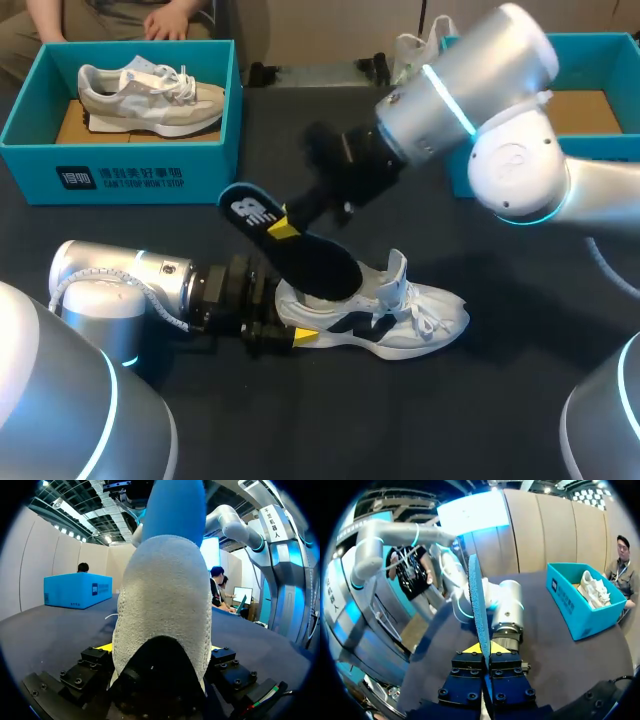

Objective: Take the shoe out of the shoebox, open the shoe tongue, remove and reinsert the insole, then place the shoe into the shoebox

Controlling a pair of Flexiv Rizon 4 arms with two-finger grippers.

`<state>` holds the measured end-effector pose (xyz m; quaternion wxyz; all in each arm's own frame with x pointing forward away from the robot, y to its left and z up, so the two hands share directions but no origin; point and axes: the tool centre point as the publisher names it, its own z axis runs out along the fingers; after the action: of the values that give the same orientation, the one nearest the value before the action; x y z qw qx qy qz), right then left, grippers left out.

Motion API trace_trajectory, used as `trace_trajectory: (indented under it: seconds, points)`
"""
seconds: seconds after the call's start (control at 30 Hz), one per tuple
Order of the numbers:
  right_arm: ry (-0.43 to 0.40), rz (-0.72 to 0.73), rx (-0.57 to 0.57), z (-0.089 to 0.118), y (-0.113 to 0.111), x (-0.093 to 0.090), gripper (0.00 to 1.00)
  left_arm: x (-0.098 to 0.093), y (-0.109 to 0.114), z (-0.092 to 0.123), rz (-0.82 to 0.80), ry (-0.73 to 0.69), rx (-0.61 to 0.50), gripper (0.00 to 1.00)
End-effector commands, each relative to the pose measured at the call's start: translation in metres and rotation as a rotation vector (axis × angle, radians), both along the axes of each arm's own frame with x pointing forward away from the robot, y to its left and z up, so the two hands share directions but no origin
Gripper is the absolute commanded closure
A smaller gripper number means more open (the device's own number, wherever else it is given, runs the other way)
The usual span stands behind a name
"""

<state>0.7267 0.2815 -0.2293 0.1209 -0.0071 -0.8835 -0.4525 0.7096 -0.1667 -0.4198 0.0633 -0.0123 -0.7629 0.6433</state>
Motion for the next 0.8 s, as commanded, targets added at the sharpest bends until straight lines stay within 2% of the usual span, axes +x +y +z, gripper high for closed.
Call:
trace_trajectory:
  seconds: [0.03, 0.33, 0.53, 0.6, 0.63, 0.8]
  points:
    - [0.010, -0.013, 0.092, -0.007, -0.014, -0.004, 1.00, 0.000, -0.001, 0.000, 0.001, 0.000, 0.000, 1.00]
    - [0.010, -0.013, 0.092, -0.007, -0.014, -0.004, 1.00, 0.000, -0.001, 0.000, 0.001, 0.000, 0.000, 1.00]
    - [-0.027, -0.107, 0.137, 0.044, -0.040, -0.014, 1.00, 0.000, -0.001, 0.000, 0.001, 0.000, 0.000, 1.00]
    - [-0.010, -0.130, 0.172, 0.057, -0.048, -0.018, 1.00, 0.000, -0.001, 0.000, 0.001, 0.000, 0.000, 1.00]
    - [0.008, -0.152, 0.230, 0.067, -0.055, -0.021, 1.00, 0.000, -0.001, 0.000, 0.001, 0.000, 0.000, 1.00]
    - [0.008, -0.152, 0.230, 0.067, -0.055, -0.021, 1.00, 0.000, -0.001, 0.000, 0.001, 0.000, 0.000, 1.00]
